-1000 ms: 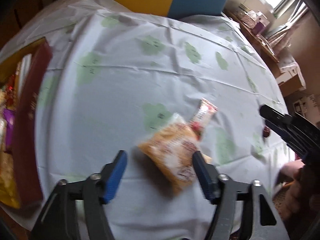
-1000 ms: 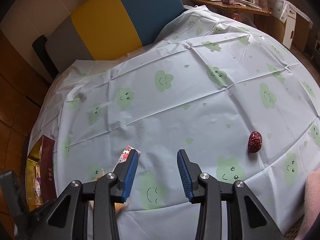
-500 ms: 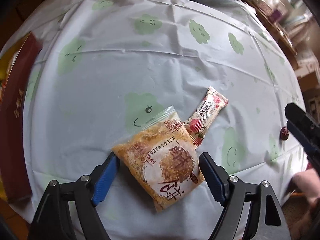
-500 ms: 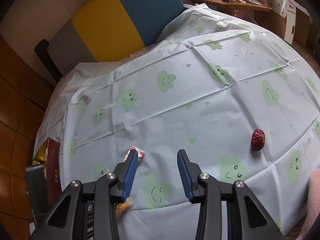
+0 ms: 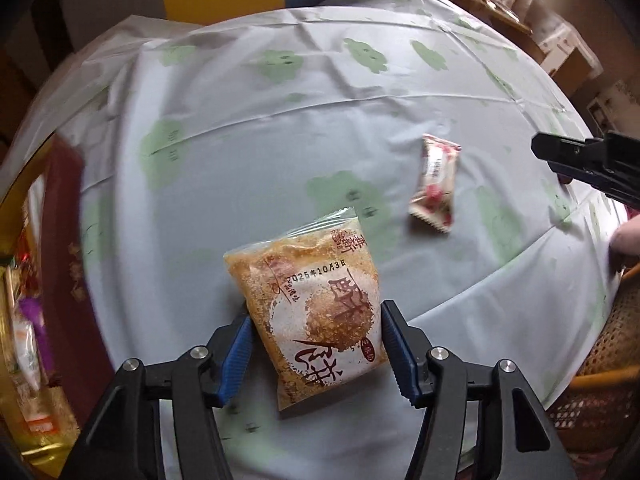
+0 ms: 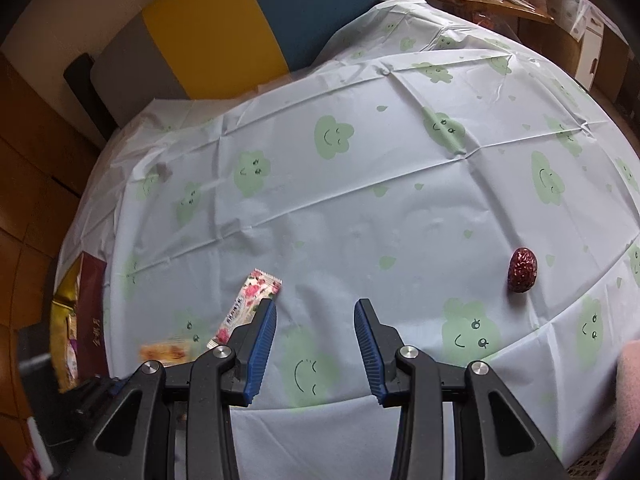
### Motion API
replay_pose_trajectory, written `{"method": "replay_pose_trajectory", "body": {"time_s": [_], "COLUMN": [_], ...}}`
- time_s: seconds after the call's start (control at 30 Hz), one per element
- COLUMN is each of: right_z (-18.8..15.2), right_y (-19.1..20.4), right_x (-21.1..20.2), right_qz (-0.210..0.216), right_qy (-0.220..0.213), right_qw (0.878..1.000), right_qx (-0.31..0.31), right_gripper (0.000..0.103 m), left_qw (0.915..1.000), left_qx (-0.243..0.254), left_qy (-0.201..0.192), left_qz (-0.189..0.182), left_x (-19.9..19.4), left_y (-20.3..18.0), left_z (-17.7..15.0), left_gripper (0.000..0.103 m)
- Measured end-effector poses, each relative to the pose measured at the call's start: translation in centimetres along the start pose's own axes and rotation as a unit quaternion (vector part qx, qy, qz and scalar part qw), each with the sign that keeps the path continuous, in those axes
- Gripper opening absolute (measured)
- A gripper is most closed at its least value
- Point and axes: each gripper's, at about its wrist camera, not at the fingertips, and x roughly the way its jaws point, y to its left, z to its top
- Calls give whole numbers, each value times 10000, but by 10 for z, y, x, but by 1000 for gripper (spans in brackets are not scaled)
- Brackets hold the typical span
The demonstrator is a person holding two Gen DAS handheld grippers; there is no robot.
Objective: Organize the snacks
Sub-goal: 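Grasp the round pastry bag with the left tool while the right tool grasps the pink floral candy, then carry the round pastry bag into the gold tray and open the left tool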
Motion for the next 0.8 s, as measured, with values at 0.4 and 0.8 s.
{"method": "replay_pose_trajectory", "body": {"time_s": [0.4,0.8], "right_z": [-11,-2], "right_y": [21,94], "right_x": [27,84], "right_qz": [452,-335], "right_qy": [730,862], "right_qw": [9963,9925], "right_qx": [18,-806], "right_gripper": [41,25], "left_qw": [9980,9955], "left_qx": [13,-125], "left_qy": [-629,-893], "left_qz": [12,-282], "left_x": [-6,-15], "left_y": [11,22], "left_z": [-32,-45], "left_gripper": [65,65]}}
